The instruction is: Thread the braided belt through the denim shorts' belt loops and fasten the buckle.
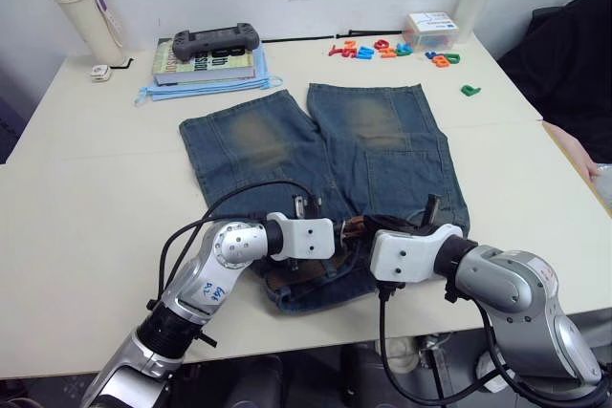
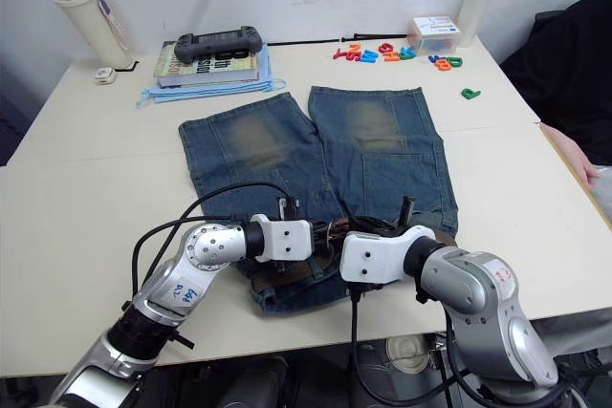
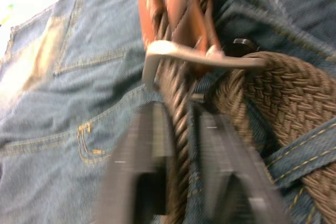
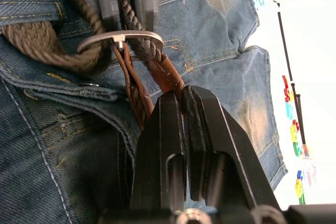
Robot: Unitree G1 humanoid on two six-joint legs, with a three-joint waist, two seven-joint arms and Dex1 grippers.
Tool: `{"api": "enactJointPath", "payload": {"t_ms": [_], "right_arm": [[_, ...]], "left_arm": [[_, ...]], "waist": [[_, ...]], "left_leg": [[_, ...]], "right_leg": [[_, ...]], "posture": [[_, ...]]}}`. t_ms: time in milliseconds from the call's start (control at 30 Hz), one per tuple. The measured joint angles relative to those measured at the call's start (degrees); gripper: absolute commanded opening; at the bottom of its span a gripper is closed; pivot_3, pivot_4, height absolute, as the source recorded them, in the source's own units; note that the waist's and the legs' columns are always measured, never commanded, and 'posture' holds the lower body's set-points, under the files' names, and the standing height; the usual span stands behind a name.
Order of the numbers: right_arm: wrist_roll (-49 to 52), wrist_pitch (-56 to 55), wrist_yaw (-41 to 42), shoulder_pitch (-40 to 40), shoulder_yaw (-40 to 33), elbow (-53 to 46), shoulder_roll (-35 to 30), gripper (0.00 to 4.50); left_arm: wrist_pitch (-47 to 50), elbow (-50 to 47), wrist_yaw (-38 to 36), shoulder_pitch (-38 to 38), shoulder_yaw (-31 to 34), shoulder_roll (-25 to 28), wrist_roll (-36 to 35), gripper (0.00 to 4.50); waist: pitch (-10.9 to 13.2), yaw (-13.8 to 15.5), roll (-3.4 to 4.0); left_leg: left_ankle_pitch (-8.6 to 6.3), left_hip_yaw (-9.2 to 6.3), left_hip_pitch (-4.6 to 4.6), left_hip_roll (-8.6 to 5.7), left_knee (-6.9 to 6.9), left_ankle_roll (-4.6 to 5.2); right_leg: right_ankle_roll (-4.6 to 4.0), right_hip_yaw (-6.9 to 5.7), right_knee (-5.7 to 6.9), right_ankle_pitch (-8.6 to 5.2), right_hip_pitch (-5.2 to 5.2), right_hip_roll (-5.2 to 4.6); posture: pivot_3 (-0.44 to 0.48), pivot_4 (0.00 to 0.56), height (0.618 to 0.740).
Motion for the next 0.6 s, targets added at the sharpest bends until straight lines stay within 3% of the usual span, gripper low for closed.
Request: {"api": "enactJointPath", "payload": {"t_ms": [167, 267, 333, 500, 600], "right_arm": [[0.0, 0.0, -0.2, 0.0, -0.1, 0.0, -0.1, 0.0], [0.1, -0.2, -0.3, 0.8, -2.6, 0.2, -1.2, 0.0], [0.2, -0.3, -0.3, 1.0, -3.3, 0.2, -1.2, 0.0], [0.4, -0.4, -0.4, 1.4, -3.6, 0.4, -1.2, 0.0], [0.7, -0.4, -0.4, 1.6, -3.7, 0.4, -1.3, 0.0]], "left_arm": [[2.1, -2.4, -1.5, 1.6, 4.4, 0.0, -6.7, 2.38], [11.5, -9.9, -6.3, 8.7, 17.2, 1.6, -24.3, 2.38], [16.3, -12.4, -8.6, 10.8, 22.4, 4.4, -31.7, 2.38], [22.6, -14.4, -11.7, 17.7, 25.5, 9.6, -39.5, 2.38], [23.9, -14.5, -10.8, 17.9, 25.1, 8.9, -41.4, 2.38]], "waist": [[0.0, 0.0, 0.0], [0.0, -0.3, 0.02], [0.0, -0.2, 0.03], [0.0, 0.0, 0.02], [0.0, 0.1, 0.02]], "left_leg": [[0.0, -0.01, 0.01, 0.02, 0.02, -0.01], [-0.04, -0.01, 0.01, 0.09, 0.03, 0.0], [-0.03, -0.02, 0.04, 0.08, 0.05, -0.02], [-0.05, -0.03, 0.02, 0.04, 0.06, 0.01], [-0.05, -0.05, 0.02, 0.03, 0.13, 0.02]], "right_leg": [[0.0, 0.0, 0.01, 0.0, 0.0, 0.0], [-0.01, 0.02, 0.01, 0.0, -0.01, -0.01], [-0.01, 0.0, 0.01, -0.01, 0.02, 0.0], [-0.01, 0.0, -0.04, 0.0, 0.06, -0.02], [-0.01, -0.02, -0.04, 0.0, 0.11, -0.03]], "posture": [[0.0, 0.15, 0.707], [0.0, 0.15, 0.707], [0.0, 0.15, 0.707], [0.0, 0.15, 0.707], [0.0, 0.15, 0.707]]}}
